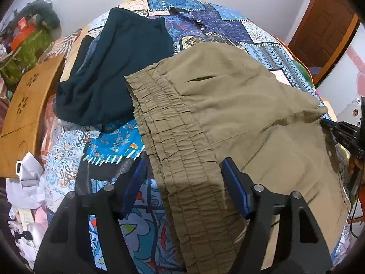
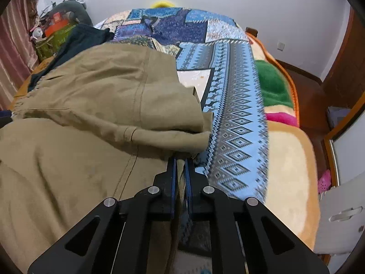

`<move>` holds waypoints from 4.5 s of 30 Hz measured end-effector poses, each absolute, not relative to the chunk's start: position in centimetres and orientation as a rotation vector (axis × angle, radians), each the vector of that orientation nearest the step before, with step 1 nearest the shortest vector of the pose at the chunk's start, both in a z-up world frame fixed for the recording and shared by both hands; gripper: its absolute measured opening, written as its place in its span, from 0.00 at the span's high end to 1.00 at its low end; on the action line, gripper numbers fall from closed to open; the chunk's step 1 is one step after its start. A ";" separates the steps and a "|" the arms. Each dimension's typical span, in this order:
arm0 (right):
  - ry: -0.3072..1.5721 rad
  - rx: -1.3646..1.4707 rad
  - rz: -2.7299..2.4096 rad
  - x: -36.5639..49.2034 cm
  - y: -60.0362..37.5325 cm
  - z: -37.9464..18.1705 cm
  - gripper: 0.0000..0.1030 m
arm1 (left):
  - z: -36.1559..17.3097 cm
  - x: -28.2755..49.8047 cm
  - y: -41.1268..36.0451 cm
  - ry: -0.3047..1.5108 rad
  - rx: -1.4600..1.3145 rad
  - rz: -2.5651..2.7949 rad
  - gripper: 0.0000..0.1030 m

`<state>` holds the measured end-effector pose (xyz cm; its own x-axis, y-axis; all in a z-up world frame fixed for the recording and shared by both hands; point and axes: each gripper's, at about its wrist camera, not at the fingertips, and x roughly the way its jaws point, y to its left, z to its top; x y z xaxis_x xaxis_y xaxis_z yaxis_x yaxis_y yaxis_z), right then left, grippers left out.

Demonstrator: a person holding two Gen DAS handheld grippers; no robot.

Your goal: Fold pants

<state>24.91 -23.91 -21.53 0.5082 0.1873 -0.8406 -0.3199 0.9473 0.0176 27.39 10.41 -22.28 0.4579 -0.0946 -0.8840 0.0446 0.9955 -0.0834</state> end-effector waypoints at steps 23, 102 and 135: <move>1.038 -0.131 0.321 21.7 -24.3 -21.8 0.90 | -21.8 26.4 11.2 1.088 -0.009 -0.028 0.28; 0.926 -0.085 0.405 39.5 -18.4 -19.3 0.31 | -22.7 41.2 16.3 1.063 -0.068 0.108 0.21; 0.794 -0.057 0.377 44.3 -16.6 -14.2 0.94 | -17.5 41.0 15.8 0.898 -0.077 0.051 0.54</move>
<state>44.33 -16.56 -14.21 0.6380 0.3093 -0.7052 -0.3514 0.9318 0.0908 41.04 15.84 -17.55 0.6224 0.0119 -0.7826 -0.0763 0.9960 -0.0455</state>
